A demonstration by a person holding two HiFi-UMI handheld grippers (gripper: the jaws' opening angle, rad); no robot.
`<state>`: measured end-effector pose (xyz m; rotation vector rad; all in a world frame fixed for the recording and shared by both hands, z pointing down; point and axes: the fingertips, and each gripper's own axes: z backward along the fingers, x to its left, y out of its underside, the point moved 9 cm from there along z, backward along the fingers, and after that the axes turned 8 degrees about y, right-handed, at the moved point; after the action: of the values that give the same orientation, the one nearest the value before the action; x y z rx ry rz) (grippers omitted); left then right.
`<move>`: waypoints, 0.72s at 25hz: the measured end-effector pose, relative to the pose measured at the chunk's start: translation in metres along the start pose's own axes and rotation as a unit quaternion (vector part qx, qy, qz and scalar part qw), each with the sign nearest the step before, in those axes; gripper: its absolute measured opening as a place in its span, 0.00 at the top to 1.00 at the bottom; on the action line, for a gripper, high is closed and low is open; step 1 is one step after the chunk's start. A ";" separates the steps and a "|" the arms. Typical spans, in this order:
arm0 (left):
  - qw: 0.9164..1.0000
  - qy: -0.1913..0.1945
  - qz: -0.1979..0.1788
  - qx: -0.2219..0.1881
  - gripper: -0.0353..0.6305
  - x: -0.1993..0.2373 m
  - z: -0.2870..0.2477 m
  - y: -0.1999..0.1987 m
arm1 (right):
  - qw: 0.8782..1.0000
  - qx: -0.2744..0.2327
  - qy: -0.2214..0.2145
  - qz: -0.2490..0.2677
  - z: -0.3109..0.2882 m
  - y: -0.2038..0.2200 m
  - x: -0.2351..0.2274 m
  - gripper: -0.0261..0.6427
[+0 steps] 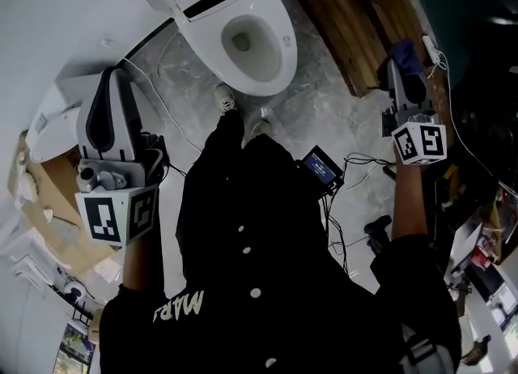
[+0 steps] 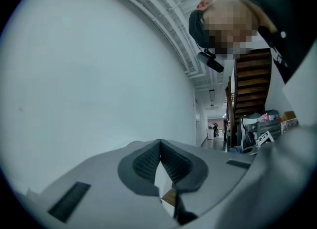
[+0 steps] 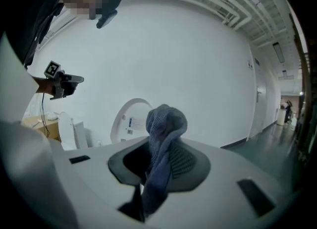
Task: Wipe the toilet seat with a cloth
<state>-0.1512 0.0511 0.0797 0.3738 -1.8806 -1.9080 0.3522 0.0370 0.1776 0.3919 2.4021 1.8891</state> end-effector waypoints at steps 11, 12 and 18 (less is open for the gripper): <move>0.998 -0.032 -0.035 -0.038 0.94 -0.012 0.045 -0.059 | 0.995 -0.078 0.064 0.007 0.076 -0.059 -0.010 0.83; 0.998 -0.034 -0.036 -0.041 0.94 -0.012 0.048 -0.062 | 0.994 -0.088 0.072 0.004 0.081 -0.063 -0.010 0.83; 0.996 -0.047 -0.047 -0.059 0.94 -0.019 0.070 -0.073 | 0.985 -0.135 0.106 -0.009 0.122 -0.082 -0.014 0.83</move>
<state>-0.1769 0.1203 0.0077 0.3449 -1.8268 -2.1227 0.3771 0.1311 0.0668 0.1586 2.2083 2.3136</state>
